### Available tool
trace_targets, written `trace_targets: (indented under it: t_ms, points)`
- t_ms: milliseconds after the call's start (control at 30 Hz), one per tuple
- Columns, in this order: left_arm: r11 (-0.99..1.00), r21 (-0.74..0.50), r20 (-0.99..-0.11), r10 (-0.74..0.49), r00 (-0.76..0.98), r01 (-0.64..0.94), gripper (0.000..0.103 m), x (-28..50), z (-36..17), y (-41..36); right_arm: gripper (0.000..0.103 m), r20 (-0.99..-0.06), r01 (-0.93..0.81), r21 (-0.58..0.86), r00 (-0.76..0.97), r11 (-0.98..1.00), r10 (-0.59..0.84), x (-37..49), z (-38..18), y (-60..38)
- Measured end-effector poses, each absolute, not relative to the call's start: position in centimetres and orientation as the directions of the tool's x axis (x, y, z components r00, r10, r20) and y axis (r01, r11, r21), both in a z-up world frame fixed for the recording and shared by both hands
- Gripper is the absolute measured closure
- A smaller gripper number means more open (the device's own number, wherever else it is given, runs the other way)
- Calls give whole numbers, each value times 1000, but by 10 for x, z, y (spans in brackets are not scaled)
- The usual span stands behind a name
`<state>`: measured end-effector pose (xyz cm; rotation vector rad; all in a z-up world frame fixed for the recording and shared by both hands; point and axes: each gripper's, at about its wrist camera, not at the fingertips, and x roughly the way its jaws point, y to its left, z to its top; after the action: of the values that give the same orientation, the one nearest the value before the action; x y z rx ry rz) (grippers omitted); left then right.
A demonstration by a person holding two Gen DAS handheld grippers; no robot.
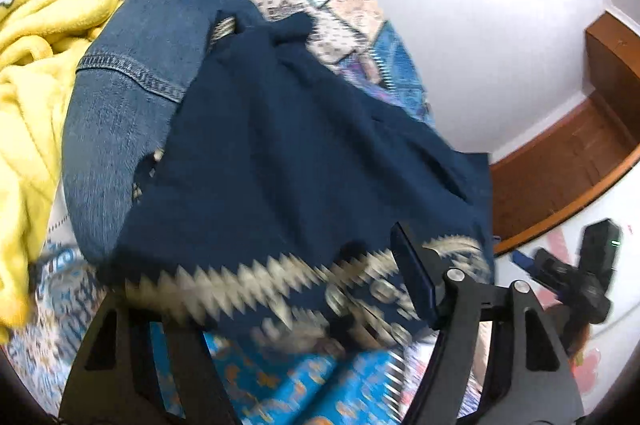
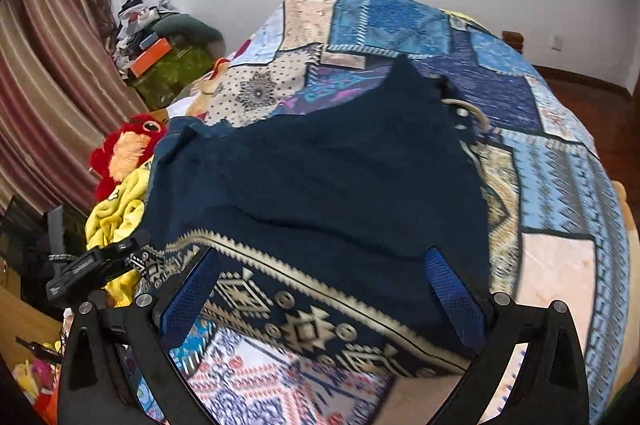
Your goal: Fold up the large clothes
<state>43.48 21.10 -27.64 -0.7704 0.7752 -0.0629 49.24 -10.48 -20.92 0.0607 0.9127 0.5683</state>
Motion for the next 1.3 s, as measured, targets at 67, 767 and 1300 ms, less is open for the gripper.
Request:
trace_targets:
  t_ms: [67,767,1300]
  points:
    - [718,-644,-627,-299,719,-264,31,442,-291,220,1,-730,-443,288,473,849,494,497,-210,-96]
    - [807,-589,-407,-245,880,-48,91,470,-169,179,0,-815,-559,49,457,828,357,504,-257,-19]
    - [926,-236,-612,-376,695,294,91,538,-164,-64,0,-716,-216,98,662,971,220,466,-181,-275]
